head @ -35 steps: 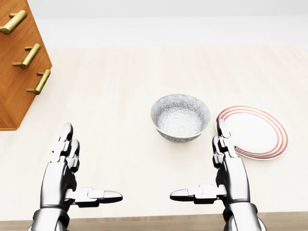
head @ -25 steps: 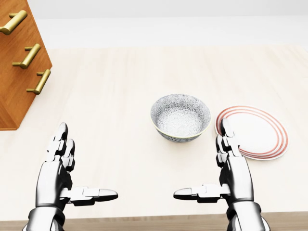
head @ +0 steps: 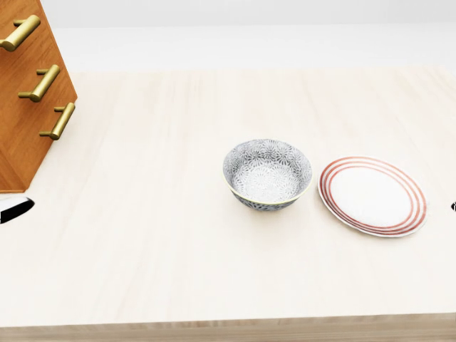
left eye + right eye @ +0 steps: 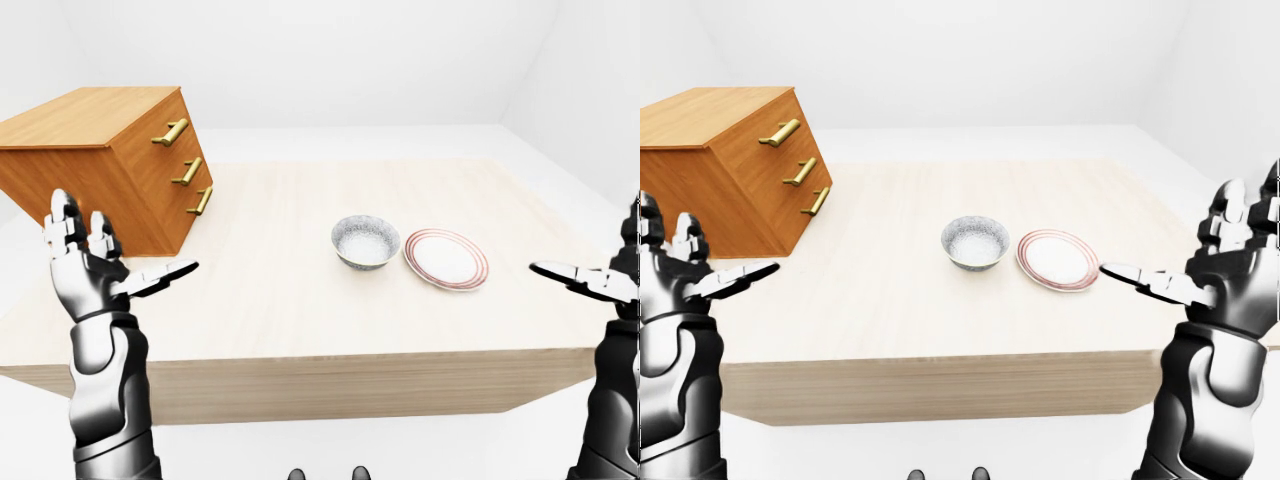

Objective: Put the bowl on top of the cabinet.

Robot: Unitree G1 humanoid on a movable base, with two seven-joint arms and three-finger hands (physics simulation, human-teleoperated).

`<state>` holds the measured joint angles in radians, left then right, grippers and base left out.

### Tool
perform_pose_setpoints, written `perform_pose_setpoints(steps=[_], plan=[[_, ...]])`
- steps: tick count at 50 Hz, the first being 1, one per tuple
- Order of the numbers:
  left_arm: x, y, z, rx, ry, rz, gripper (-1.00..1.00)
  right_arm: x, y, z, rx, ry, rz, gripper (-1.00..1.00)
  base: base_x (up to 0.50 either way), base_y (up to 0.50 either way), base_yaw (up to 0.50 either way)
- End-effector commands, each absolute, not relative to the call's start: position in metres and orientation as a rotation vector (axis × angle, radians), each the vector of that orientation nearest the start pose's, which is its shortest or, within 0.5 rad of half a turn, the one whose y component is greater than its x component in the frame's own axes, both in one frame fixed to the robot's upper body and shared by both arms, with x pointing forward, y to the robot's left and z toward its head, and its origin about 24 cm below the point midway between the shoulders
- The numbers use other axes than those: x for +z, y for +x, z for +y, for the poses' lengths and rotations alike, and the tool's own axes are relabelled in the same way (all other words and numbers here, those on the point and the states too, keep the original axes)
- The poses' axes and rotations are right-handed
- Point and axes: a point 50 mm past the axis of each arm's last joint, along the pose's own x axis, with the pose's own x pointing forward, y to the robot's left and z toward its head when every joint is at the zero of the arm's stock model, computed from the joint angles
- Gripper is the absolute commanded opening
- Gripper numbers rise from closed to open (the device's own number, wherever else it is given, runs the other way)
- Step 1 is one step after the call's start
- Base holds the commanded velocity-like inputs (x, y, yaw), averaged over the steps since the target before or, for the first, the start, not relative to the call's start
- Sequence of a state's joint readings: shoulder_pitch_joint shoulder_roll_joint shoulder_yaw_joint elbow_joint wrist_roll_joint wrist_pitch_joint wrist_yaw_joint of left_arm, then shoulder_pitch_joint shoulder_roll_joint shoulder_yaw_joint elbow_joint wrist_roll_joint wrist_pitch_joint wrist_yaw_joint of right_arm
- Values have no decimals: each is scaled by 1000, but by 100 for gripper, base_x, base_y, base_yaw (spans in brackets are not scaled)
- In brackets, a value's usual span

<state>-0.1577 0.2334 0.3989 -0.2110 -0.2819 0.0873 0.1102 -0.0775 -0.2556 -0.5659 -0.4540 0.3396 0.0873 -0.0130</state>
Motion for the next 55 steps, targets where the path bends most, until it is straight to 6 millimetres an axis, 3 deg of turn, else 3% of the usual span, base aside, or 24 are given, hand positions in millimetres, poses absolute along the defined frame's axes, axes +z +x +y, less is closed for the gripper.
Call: perform_pose_setpoints(steps=[1, 6, 21, 55], plan=[[193, 225, 334, 668, -169, -553, 100, 240, 147, -344, -581, 8, -819, 100, 0, 0, 0], [198, 216, 353, 772, -211, -564, 100, 247, 135, -348, -606, 7, -850, 100, 0, 0, 0], [198, 213, 354, 789, -212, -562, 100, 240, 138, -351, -616, 11, -815, 100, 2, 0, 0], [199, 210, 357, 804, -208, -567, 100, 235, 136, -352, -622, 11, -797, 100, 47, 0, 0]])
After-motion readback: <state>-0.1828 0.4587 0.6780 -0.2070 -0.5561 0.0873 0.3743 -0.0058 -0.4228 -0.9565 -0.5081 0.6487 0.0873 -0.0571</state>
